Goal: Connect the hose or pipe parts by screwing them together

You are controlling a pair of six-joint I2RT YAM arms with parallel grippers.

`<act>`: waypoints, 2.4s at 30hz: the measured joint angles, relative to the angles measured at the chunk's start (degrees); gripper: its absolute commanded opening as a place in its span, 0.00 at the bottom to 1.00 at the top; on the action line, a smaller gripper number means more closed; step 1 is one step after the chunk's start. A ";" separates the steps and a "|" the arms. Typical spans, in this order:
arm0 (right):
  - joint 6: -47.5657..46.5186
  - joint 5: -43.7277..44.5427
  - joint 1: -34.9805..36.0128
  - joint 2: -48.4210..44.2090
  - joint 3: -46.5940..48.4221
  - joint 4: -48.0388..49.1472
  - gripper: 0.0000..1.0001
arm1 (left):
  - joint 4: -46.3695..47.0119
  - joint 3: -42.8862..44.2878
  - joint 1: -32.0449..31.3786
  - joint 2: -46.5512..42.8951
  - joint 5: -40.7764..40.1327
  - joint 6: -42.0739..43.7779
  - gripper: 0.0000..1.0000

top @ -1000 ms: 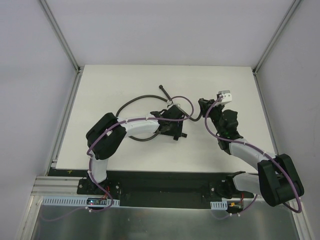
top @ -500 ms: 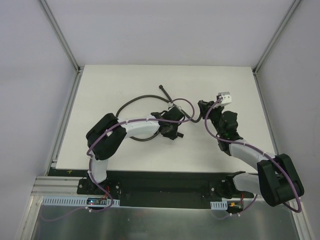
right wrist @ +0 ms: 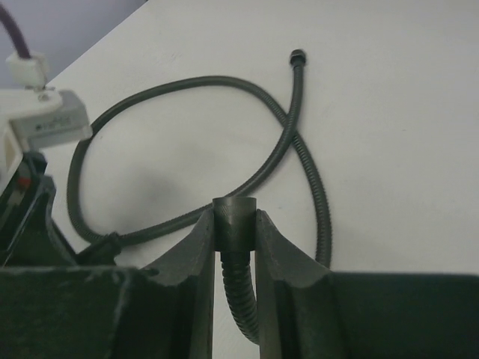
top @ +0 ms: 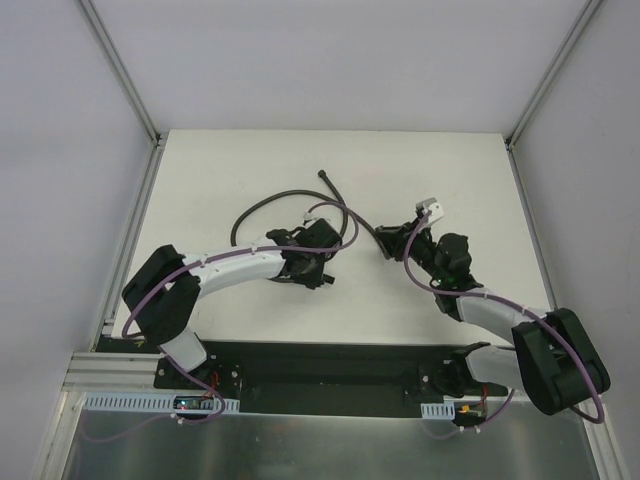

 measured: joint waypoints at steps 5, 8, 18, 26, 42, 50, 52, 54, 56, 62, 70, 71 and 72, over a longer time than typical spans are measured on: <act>0.07 -4.31 3.96 0.09 -1.36 -0.76 0.11 | -3.41 -1.73 3.61 -1.99 -0.15 -1.01 0.00; -0.59 -4.90 6.43 -0.07 -1.40 -2.12 0.11 | -5.77 -4.00 5.64 -2.01 -0.11 -2.16 0.00; -1.18 -4.83 8.37 -0.59 -1.42 -3.39 0.11 | -9.44 -7.76 10.03 -7.04 4.09 -5.79 0.52; -1.36 -4.66 9.64 -1.68 -1.42 -3.54 0.11 | -9.09 -10.25 14.21 -13.62 8.04 -5.42 0.61; -1.38 -4.17 11.65 -1.66 -1.42 -3.50 0.11 | -4.81 -15.13 14.53 -12.02 15.15 -4.96 0.54; -1.60 -4.26 11.82 -0.33 -1.42 -3.23 0.12 | -3.96 -15.69 12.52 -10.80 14.88 -4.85 0.47; -2.32 -4.94 11.89 0.09 -1.42 -3.19 0.12 | -3.74 -15.69 12.09 -9.18 14.64 -4.85 0.44; -3.26 -6.25 11.96 0.48 -1.42 -2.73 0.12 | -3.78 -15.61 11.56 -7.80 13.84 -4.92 0.35; -4.07 -7.56 12.15 0.94 -1.42 -1.90 0.11 | -3.93 -15.54 11.15 -7.72 13.11 -5.16 0.26; -5.70 -10.27 13.44 3.10 -1.42 3.63 0.10 | -4.20 -15.26 9.97 -7.78 11.85 -5.77 0.00; -12.48 -12.57 17.46 9.94 -1.42 13.31 0.07 | -6.95 -12.72 9.62 -13.38 3.17 -2.89 0.00; -14.01 -12.33 18.14 10.16 -1.40 13.70 0.06 | -7.32 -11.45 9.62 -15.32 1.60 -1.95 0.00; -15.63 -12.02 18.82 10.21 -1.27 13.64 0.06 | -7.41 -10.08 9.64 -17.38 -0.20 -0.92 0.00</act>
